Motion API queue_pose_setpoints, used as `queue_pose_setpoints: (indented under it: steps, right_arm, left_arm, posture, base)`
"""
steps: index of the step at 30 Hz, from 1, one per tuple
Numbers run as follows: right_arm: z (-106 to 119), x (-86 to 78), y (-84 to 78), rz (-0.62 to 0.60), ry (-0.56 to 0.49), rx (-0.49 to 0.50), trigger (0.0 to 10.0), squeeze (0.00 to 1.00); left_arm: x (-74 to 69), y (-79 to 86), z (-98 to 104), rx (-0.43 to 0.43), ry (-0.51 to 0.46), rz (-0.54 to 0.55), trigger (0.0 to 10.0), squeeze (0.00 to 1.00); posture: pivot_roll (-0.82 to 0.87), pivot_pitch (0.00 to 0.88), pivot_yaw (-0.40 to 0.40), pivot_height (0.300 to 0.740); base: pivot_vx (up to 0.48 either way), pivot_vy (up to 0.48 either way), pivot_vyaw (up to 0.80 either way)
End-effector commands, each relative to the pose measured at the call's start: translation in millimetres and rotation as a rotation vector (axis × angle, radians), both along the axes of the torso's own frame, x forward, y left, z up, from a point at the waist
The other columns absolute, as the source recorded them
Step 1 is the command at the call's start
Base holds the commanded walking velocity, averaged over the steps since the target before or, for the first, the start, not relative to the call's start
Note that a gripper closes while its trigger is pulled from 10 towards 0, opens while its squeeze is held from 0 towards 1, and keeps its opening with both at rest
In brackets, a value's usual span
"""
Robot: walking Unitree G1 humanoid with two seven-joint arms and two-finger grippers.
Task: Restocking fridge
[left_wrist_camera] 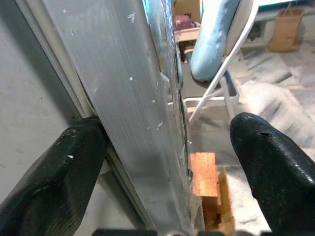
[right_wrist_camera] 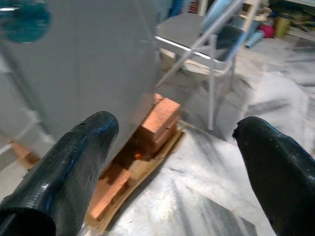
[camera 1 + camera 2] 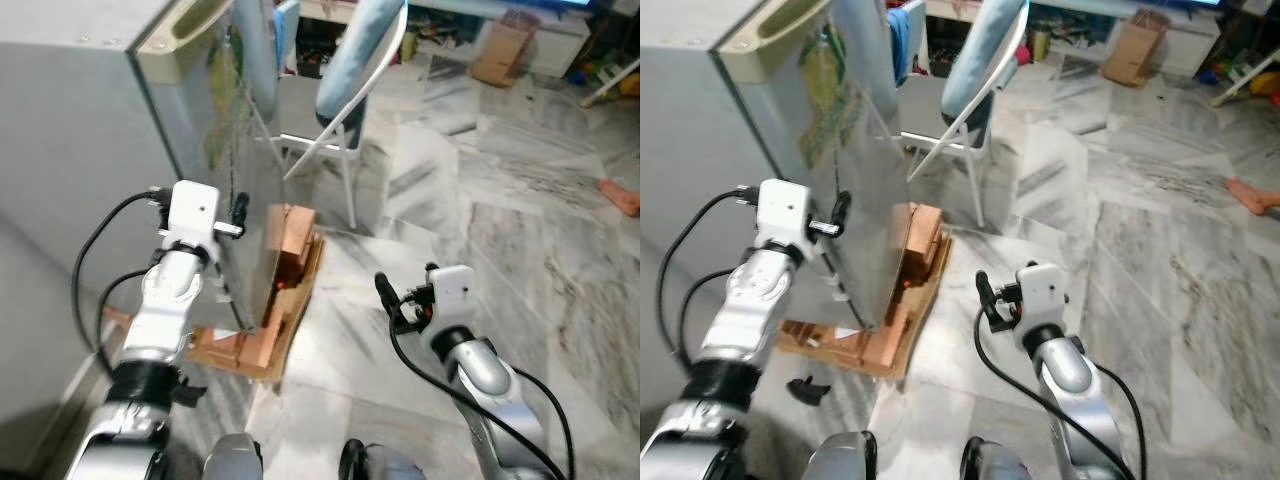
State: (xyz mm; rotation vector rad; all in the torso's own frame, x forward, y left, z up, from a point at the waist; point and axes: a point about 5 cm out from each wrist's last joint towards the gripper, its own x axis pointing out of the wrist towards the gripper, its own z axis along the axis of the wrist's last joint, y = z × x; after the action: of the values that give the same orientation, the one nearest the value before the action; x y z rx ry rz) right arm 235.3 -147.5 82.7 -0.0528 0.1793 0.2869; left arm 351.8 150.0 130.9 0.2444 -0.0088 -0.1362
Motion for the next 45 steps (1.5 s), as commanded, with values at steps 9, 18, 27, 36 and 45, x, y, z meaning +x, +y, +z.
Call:
queue_pose_setpoints:
  steps: [9,18,27,36,45]
  right_arm:
    - [1.7,-26.2,-21.3,0.056,0.021,0.019,10.0,0.0]
    - [-7.8,-31.8,-20.3,0.054,0.027,0.01,10.0,0.0]
    - [-13.2,-22.8,-26.0,0.01,0.009,-0.005,10.0,0.0]
    - [-0.4,-1.6,-15.5,-0.013,-0.052,-0.009,10.0,0.0]
    - [7.9,7.2,-4.8,0.016,-0.098,-0.027,10.0,0.0]
  left_arm:
    - [4.1,-92.3,38.6,0.003,-0.12,-0.432,10.0,0.0]
    - [-26.6,-145.9,35.3,-0.046,-0.15,-0.634,10.0,0.0]
    - [-16.7,-69.0,32.3,-0.07,-0.15,-0.395,10.0,0.0]
    - [-42.6,-29.5,7.2,-0.111,-0.102,-0.235,10.0,0.0]
    - [-35.5,-45.6,6.7,-0.072,-0.081,-0.251,10.0,0.0]
  posture:
    - [0.1,0.095,-0.031,0.74]
    - [0.1,0.101,-0.022,0.74]
    - [0.11,0.102,-0.024,0.74]
    - [0.12,0.093,-0.035,0.74]
    - [0.12,0.098,-0.042,0.74]
  base:
    - [0.0,0.0,0.0]
    - [0.0,0.0,0.0]
    - [0.0,-0.055,0.0]
    - [0.188,-0.409,-0.53]
    - [0.408,-0.175,-0.41]
